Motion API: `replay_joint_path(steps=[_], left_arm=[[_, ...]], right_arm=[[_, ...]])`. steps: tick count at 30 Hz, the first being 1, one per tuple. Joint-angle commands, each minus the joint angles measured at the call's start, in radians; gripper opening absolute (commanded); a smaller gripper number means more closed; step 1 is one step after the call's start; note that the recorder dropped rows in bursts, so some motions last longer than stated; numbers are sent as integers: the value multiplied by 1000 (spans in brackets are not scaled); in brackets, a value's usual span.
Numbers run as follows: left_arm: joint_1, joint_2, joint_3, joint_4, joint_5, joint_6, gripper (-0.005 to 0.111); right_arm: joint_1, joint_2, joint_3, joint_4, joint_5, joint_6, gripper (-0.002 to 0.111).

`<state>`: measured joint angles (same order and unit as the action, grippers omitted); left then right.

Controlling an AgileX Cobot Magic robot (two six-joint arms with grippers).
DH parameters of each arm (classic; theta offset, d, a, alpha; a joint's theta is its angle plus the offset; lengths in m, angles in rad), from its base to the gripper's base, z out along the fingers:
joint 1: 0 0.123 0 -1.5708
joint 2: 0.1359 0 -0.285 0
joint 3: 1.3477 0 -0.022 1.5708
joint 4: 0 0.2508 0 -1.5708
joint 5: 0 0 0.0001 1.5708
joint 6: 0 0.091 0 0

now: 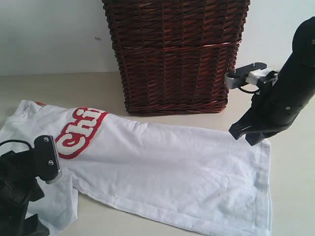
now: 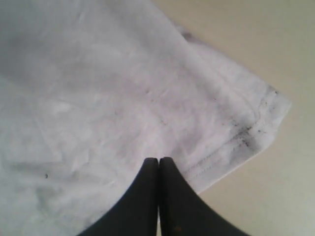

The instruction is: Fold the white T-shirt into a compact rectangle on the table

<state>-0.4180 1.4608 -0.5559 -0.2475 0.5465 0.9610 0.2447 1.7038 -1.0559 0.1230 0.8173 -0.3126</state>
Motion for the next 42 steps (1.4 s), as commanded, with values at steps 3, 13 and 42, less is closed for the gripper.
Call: replay_joint_path(steps=[3,13,42], left_arm=[[-13,84,15,0,-109,-14,69],[-13,243,8,43,-163,-14,28],[-11,257,-309,553,-197,129,29]], right_arm=[[0,-28,2,20,-9,2,0],[0,-28,2,20,-41,2,0],[0,-28,2,18,-313,-72,0]])
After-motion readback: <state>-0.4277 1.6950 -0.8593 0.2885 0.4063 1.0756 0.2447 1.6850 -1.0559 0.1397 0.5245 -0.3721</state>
